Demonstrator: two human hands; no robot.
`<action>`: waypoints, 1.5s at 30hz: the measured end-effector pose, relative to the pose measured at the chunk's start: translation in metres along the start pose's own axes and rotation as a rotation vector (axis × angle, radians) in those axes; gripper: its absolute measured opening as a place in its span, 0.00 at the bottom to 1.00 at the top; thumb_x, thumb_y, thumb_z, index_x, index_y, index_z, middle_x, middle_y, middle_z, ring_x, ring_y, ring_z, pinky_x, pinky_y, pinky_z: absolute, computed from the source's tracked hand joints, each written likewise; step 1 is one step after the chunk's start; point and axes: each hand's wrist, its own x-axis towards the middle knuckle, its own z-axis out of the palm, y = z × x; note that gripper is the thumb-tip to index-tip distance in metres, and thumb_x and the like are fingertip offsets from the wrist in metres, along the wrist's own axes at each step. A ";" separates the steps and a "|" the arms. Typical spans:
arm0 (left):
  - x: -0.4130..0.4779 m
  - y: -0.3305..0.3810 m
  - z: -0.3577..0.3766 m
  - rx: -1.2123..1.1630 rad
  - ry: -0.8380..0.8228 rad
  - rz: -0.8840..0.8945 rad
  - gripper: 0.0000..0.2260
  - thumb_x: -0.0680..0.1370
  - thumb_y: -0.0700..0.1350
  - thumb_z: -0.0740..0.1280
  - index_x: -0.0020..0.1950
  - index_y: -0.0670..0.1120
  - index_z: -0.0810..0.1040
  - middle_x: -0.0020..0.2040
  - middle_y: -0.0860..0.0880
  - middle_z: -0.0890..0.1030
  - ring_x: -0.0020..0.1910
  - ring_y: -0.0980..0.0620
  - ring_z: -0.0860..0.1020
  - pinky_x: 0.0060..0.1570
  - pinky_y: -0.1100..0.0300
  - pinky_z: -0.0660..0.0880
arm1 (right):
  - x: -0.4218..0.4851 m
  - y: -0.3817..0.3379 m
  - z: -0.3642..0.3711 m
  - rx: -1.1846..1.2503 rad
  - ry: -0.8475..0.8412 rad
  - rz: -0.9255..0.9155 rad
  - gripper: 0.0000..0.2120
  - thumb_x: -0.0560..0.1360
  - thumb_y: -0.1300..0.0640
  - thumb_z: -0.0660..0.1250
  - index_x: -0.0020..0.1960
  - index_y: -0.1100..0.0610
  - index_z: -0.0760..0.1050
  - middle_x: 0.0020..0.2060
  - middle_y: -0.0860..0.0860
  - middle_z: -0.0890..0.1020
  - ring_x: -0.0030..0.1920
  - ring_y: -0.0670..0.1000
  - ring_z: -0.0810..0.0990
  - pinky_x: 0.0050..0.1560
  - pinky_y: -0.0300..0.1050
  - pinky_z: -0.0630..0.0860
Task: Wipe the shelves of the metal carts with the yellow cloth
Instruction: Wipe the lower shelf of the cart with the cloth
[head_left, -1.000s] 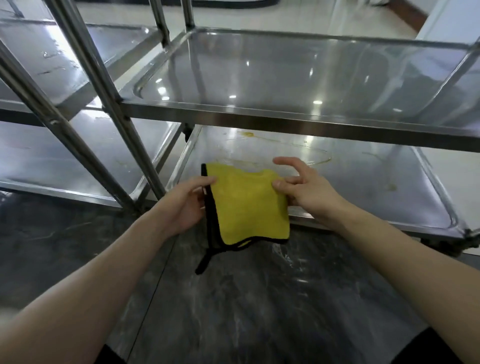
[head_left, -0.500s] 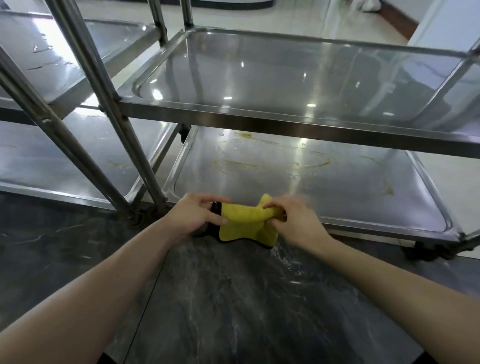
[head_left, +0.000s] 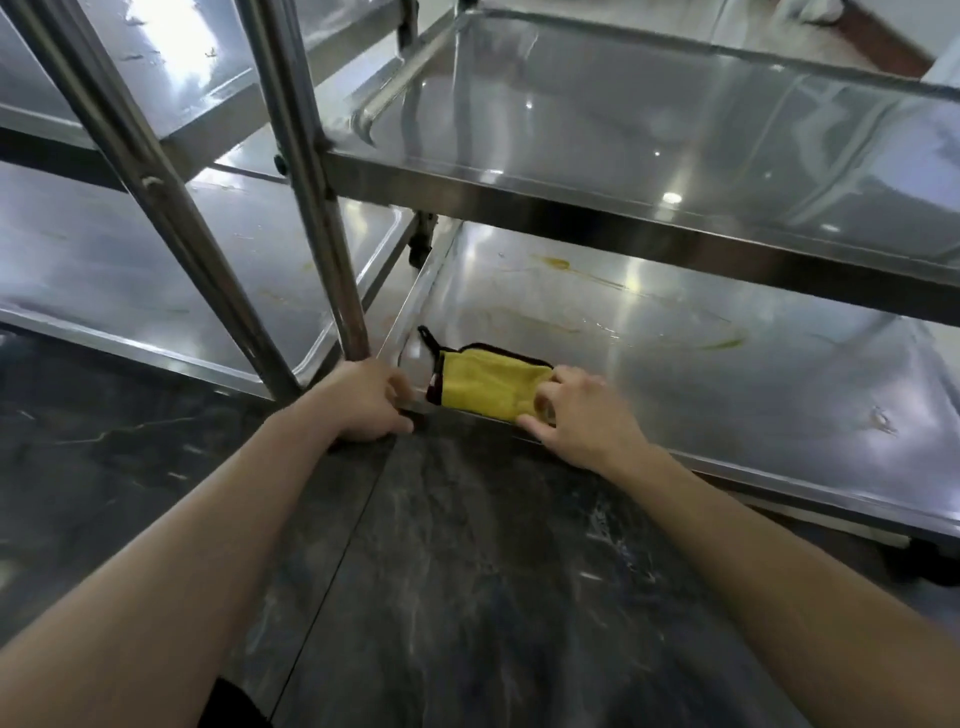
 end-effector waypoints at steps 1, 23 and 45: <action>0.002 -0.009 0.002 0.022 -0.022 -0.046 0.14 0.76 0.54 0.80 0.58 0.50 0.85 0.58 0.49 0.85 0.58 0.48 0.82 0.55 0.58 0.76 | 0.006 -0.003 0.005 0.035 0.051 0.009 0.21 0.81 0.36 0.66 0.55 0.53 0.84 0.53 0.51 0.79 0.54 0.53 0.79 0.61 0.52 0.77; 0.027 -0.019 0.014 -0.715 0.670 0.083 0.21 0.85 0.52 0.69 0.74 0.48 0.67 0.58 0.47 0.80 0.56 0.47 0.81 0.56 0.51 0.78 | 0.197 -0.035 0.068 0.141 -0.109 0.209 0.32 0.84 0.31 0.42 0.86 0.36 0.44 0.87 0.45 0.46 0.86 0.50 0.42 0.83 0.64 0.34; 0.027 -0.022 0.019 -0.687 0.734 0.089 0.14 0.84 0.47 0.71 0.65 0.47 0.70 0.47 0.56 0.79 0.43 0.67 0.79 0.38 0.76 0.72 | 0.101 -0.124 0.071 0.230 -0.058 0.091 0.31 0.85 0.32 0.43 0.86 0.39 0.51 0.87 0.44 0.49 0.86 0.49 0.44 0.83 0.62 0.38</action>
